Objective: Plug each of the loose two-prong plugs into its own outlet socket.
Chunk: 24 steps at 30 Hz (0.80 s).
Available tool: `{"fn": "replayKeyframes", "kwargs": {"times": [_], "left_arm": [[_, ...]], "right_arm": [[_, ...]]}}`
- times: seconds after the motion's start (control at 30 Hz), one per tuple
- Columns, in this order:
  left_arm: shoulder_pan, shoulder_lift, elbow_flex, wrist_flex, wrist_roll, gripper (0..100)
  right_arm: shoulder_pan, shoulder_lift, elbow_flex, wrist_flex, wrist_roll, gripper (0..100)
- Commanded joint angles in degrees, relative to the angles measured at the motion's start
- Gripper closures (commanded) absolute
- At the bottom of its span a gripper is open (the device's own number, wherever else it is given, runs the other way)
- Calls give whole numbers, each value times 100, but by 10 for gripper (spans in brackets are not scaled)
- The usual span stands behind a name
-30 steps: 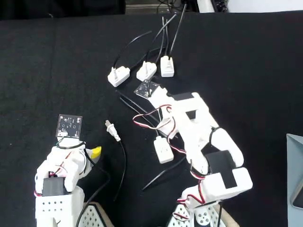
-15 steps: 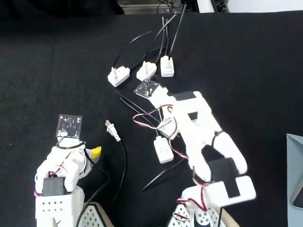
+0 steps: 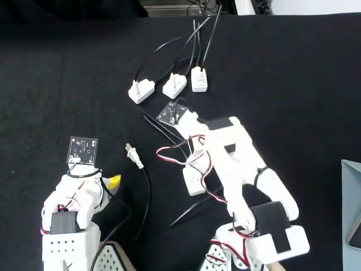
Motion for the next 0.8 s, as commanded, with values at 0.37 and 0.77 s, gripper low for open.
{"fn": "replayKeyframes", "kwargs": {"times": [0.37,0.77], "left_arm": [[22,9,110,18,-9,692],[22,9,110,18,-9,692]], "right_arm": [[-53,822,-268,-440,44,897],[-44,901,-400,-413,44,986]]}}
